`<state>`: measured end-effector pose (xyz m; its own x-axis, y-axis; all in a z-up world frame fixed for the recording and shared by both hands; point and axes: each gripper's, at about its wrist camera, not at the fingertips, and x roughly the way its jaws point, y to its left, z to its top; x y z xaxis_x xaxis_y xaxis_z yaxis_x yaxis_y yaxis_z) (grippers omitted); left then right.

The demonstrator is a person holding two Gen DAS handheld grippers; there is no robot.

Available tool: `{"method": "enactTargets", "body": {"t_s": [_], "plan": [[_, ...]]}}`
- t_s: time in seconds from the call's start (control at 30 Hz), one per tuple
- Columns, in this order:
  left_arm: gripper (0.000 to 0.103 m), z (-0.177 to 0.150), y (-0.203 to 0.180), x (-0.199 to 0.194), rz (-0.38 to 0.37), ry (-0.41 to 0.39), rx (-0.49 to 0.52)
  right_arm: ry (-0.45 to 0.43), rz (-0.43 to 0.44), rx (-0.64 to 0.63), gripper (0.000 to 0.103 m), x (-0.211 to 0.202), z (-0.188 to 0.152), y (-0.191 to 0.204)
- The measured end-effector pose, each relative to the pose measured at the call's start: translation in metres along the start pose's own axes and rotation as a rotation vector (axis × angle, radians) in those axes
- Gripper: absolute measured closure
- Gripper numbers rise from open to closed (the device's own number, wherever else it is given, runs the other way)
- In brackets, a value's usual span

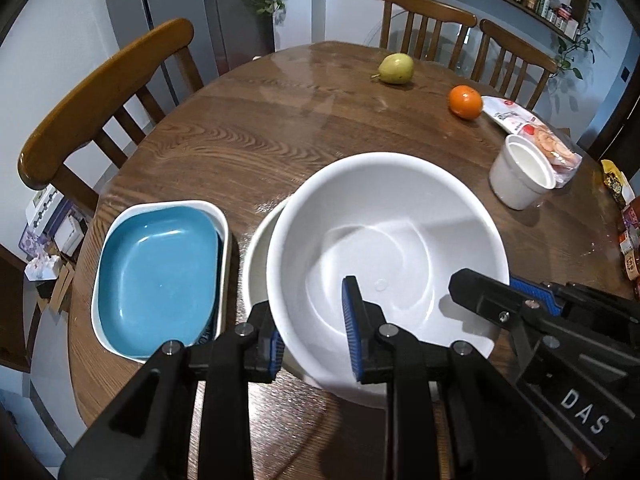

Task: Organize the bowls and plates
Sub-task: 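Carry the medium bowl with both grippers and lower it into the large bowl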

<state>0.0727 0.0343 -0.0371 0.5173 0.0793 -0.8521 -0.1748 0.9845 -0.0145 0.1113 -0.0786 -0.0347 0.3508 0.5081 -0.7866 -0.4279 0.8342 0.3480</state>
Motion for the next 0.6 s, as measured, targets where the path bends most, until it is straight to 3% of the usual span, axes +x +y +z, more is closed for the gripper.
{"method": "enactTargets", "body": {"t_s": [0.23, 0.6], "plan": [[0.08, -0.002, 0.009, 0.017, 0.011, 0.046, 0.009, 0.061, -0.023, 0.0, 0.089, 0.024, -0.002, 0.004], [0.077, 0.001, 0.009, 0.026, 0.011, 0.053, 0.051, 0.044, -0.104, -0.007, 0.089, 0.026, 0.002, 0.007]]}}
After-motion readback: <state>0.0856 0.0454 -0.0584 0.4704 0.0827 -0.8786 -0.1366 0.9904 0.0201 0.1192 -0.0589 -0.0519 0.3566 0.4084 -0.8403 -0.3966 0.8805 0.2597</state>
